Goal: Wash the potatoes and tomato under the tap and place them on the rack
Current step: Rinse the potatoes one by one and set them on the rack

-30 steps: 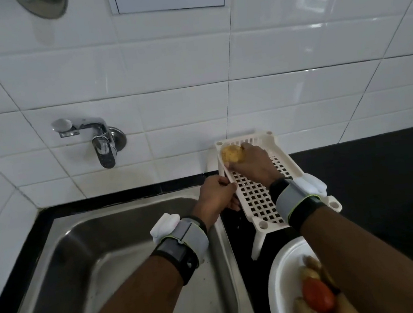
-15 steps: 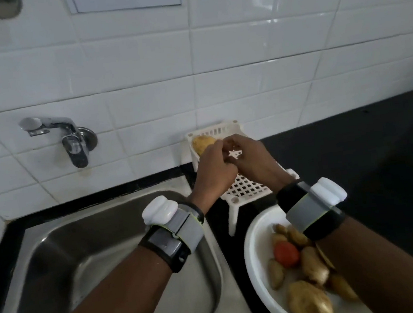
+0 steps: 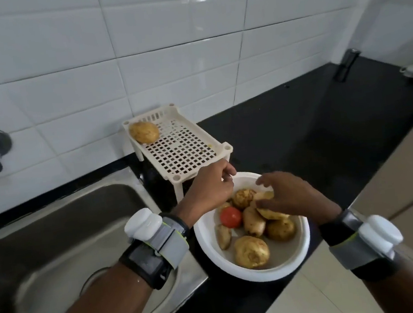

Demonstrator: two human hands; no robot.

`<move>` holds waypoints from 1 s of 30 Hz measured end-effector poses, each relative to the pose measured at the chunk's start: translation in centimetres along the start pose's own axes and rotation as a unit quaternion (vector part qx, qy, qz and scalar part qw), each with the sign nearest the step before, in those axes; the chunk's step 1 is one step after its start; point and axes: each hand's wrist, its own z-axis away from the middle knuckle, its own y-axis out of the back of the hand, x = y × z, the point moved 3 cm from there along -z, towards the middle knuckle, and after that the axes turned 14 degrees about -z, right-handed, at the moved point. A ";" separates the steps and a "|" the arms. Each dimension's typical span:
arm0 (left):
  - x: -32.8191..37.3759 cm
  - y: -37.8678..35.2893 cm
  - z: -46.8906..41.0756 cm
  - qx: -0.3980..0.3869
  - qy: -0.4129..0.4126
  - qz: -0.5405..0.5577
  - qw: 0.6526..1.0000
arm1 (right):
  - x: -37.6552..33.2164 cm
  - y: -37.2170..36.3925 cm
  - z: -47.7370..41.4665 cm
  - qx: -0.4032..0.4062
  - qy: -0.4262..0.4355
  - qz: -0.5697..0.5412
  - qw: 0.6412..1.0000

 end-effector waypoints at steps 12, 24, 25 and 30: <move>-0.1 -1.7 0.6 -0.030 0.014 0.009 0.999 | 0.5 -1.6 0.6 -0.007 0.018 0.040 0.999; -5.0 6.5 6.0 0.149 0.107 0.110 0.977 | -12.4 -1.8 -0.6 -0.015 0.225 -0.104 0.969; -5.7 7.5 6.9 0.167 0.122 0.128 0.970 | -13.6 -2.2 -0.7 -0.023 0.236 -0.122 0.964; -11.7 12.9 12.9 0.240 0.212 0.154 0.935 | -21.9 -6.0 -1.1 -0.078 0.313 -0.158 0.933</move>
